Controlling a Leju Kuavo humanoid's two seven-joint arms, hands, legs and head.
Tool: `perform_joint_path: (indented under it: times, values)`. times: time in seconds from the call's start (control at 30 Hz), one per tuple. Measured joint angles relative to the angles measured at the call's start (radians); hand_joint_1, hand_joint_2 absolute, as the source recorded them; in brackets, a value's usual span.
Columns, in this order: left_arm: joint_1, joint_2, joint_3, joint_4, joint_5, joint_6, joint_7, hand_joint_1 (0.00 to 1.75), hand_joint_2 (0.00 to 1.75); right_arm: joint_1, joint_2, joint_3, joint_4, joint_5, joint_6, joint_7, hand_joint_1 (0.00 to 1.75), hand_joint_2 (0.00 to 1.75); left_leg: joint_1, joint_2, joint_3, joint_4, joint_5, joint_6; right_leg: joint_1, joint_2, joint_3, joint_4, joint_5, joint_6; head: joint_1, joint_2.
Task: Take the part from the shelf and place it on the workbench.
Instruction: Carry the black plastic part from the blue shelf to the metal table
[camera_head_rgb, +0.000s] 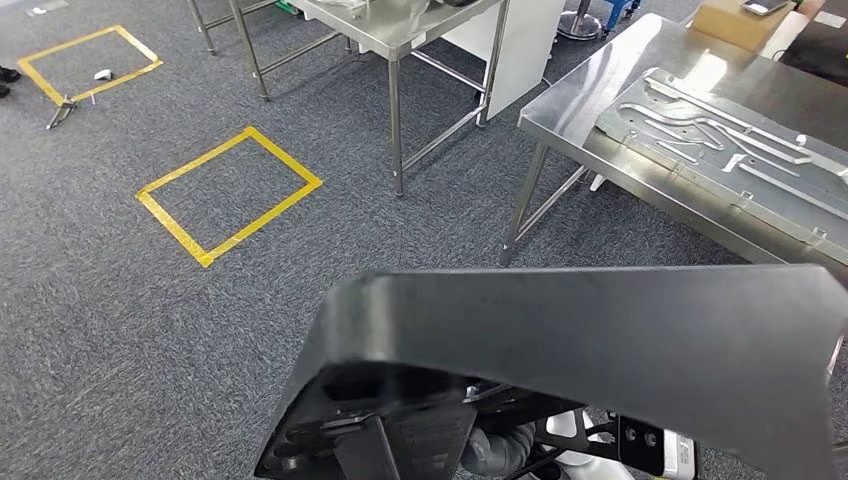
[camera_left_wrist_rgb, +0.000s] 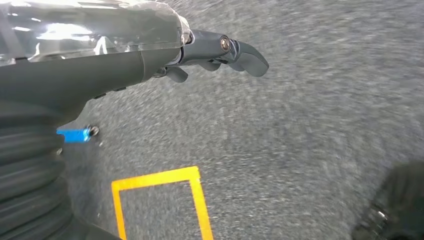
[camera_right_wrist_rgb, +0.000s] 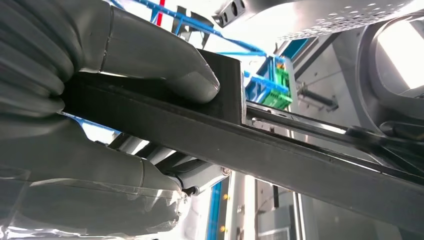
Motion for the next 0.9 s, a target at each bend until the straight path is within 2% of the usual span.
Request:
perform_joint_path:
  times: [0.07,0.13,0.17,0.2,0.23,0.27,0.3,0.37,0.4,0.43,0.5,0.53,0.6,0.67,0.7,0.73,0.77,0.8,0.83,0.9]
  values:
    - [-0.002,-0.002,0.000,0.000,0.000,-0.002,-0.006,0.00,1.75,0.001,0.000,0.000,-0.001,-0.002,0.000,-0.001,1.75,1.75,0.000,-0.023,-0.006,0.027,-0.021,-0.009,-0.010,0.017,0.017,-0.025,0.010,-0.001,0.000,0.000]
    - [-0.002,-0.002,0.000,0.000,0.000,-0.004,-0.008,0.00,1.75,0.002,0.000,0.000,-0.001,-0.004,0.000,-0.002,1.75,1.75,0.004,-0.062,-0.056,0.133,-0.073,-0.016,-0.014,0.034,0.027,-0.036,0.015,-0.004,0.000,0.000]
    - [0.000,-0.002,0.000,0.000,0.000,-0.005,-0.008,0.00,1.75,0.003,0.000,0.000,0.000,-0.004,0.000,-0.002,1.75,1.75,0.006,-0.071,-0.091,0.200,-0.100,-0.020,-0.014,0.044,0.026,-0.035,0.014,-0.005,0.000,0.000]
    - [0.002,-0.002,0.000,0.000,0.000,-0.005,-0.007,0.00,1.75,0.004,0.000,0.000,0.000,-0.004,0.000,-0.002,1.75,1.75,0.009,-0.074,-0.120,0.249,-0.113,-0.024,-0.015,0.056,0.026,-0.033,0.013,-0.005,0.000,0.000]
    - [0.004,-0.002,-0.001,0.000,0.000,-0.006,-0.008,0.00,1.75,0.005,0.000,0.000,0.001,-0.004,0.000,-0.002,1.75,1.75,0.011,-0.075,-0.133,0.266,-0.105,-0.028,-0.015,0.068,0.026,-0.030,0.012,-0.003,0.000,0.000]
    - [0.004,-0.002,-0.001,0.000,-0.001,-0.007,-0.008,0.00,1.75,0.007,0.000,0.000,0.002,-0.005,-0.001,-0.002,1.75,1.75,0.014,-0.076,-0.128,0.244,-0.079,-0.032,-0.016,0.079,0.027,-0.026,0.009,-0.001,0.000,0.000]
    - [0.003,-0.002,-0.001,0.000,-0.001,-0.008,-0.009,0.00,1.75,0.008,0.000,0.000,0.002,-0.006,-0.002,-0.002,1.75,1.75,0.018,-0.081,-0.105,0.187,-0.038,-0.035,-0.017,0.090,0.027,-0.020,0.005,0.002,0.000,0.000]
    - [0.001,-0.002,-0.003,0.000,-0.001,-0.009,-0.011,0.00,1.75,0.010,0.000,0.000,0.002,-0.010,-0.007,-0.002,1.75,1.75,0.025,-0.112,-0.051,0.065,0.015,-0.037,-0.019,0.109,0.023,-0.001,-0.007,0.012,0.000,0.000]
    - [0.000,-0.002,-0.005,0.000,-0.001,-0.009,-0.012,0.00,1.75,0.013,0.001,0.000,0.001,-0.013,-0.011,-0.002,1.75,1.75,0.026,-0.125,-0.035,0.031,0.024,-0.033,-0.020,0.117,0.018,0.008,-0.011,0.017,0.000,0.000]
    - [-0.001,-0.002,-0.007,0.000,-0.002,-0.009,-0.013,0.00,1.75,0.017,0.001,-0.001,0.001,-0.016,-0.014,-0.002,1.75,1.75,0.025,-0.132,-0.030,0.020,0.020,-0.027,-0.021,0.124,0.012,0.013,-0.012,0.022,0.000,0.000]
    - [-0.004,-0.003,-0.010,0.000,-0.001,-0.009,-0.016,0.00,1.75,0.028,0.002,-0.002,-0.001,-0.018,-0.018,-0.002,1.75,1.75,0.023,-0.120,-0.030,0.014,0.022,-0.013,-0.023,0.135,0.006,0.016,-0.013,0.031,0.000,0.000]
    - [-0.006,-0.004,-0.013,0.000,-0.001,-0.009,-0.018,0.00,1.75,0.033,0.002,-0.003,-0.002,-0.018,-0.018,-0.002,1.75,1.75,0.024,-0.113,-0.028,0.010,0.024,-0.007,-0.023,0.130,0.002,0.022,-0.018,0.036,0.000,0.000]
    - [-0.009,-0.005,-0.018,0.000,0.000,-0.009,-0.020,0.00,1.75,0.037,0.002,-0.005,-0.003,-0.018,-0.018,-0.003,1.75,1.75,0.027,-0.096,-0.024,0.001,0.027,0.004,-0.024,0.097,-0.026,0.079,-0.052,0.048,0.000,0.000]
    - [-0.007,-0.004,-0.021,0.000,0.000,-0.008,-0.021,0.00,1.75,0.043,0.002,-0.007,-0.002,-0.017,-0.018,-0.005,1.75,1.75,0.025,-0.078,-0.023,-0.001,0.026,0.008,-0.031,0.060,-0.091,0.202,-0.107,0.059,0.000,0.000]
    - [-0.006,-0.004,-0.022,0.000,0.000,-0.008,-0.021,0.00,1.75,0.047,0.001,-0.008,-0.002,-0.017,-0.018,-0.005,1.75,1.75,0.024,-0.069,-0.023,-0.001,0.025,0.008,-0.036,0.052,-0.122,0.257,-0.123,0.064,0.000,0.000]
    - [-0.006,-0.004,-0.023,0.000,0.000,-0.009,-0.022,0.00,1.75,0.051,0.001,-0.009,0.000,-0.016,-0.018,-0.006,1.75,1.75,0.024,-0.059,-0.022,-0.001,0.023,0.008,-0.041,0.047,-0.140,0.283,-0.121,0.067,0.000,0.000]
    - [-0.006,-0.005,-0.024,0.000,0.000,-0.009,-0.022,0.00,1.75,0.053,0.000,-0.009,0.001,-0.016,-0.017,-0.006,1.75,1.75,0.024,-0.051,-0.020,-0.001,0.021,0.006,-0.046,0.043,-0.138,0.270,-0.100,0.070,0.000,0.000]
    - [-0.006,-0.005,-0.024,0.000,0.000,-0.010,-0.023,0.00,1.75,0.054,0.000,-0.010,0.001,-0.015,-0.016,-0.006,1.75,1.75,0.025,-0.043,-0.017,-0.001,0.019,0.004,-0.049,0.035,-0.116,0.220,-0.065,0.071,0.000,0.000]
    - [-0.007,-0.005,-0.024,0.000,0.000,-0.010,-0.024,0.00,1.75,0.055,0.000,-0.010,0.002,-0.015,-0.016,-0.006,1.75,1.75,0.024,-0.036,-0.013,-0.001,0.016,0.001,-0.050,0.018,-0.082,0.147,-0.030,0.071,0.000,0.000]
    - [-0.007,-0.004,-0.025,0.000,0.000,-0.012,-0.025,0.00,1.75,0.054,0.000,-0.013,0.002,-0.015,-0.015,-0.007,1.75,1.75,0.021,-0.023,-0.006,-0.001,0.010,-0.010,-0.043,-0.017,-0.030,0.038,0.007,0.064,0.000,0.000]
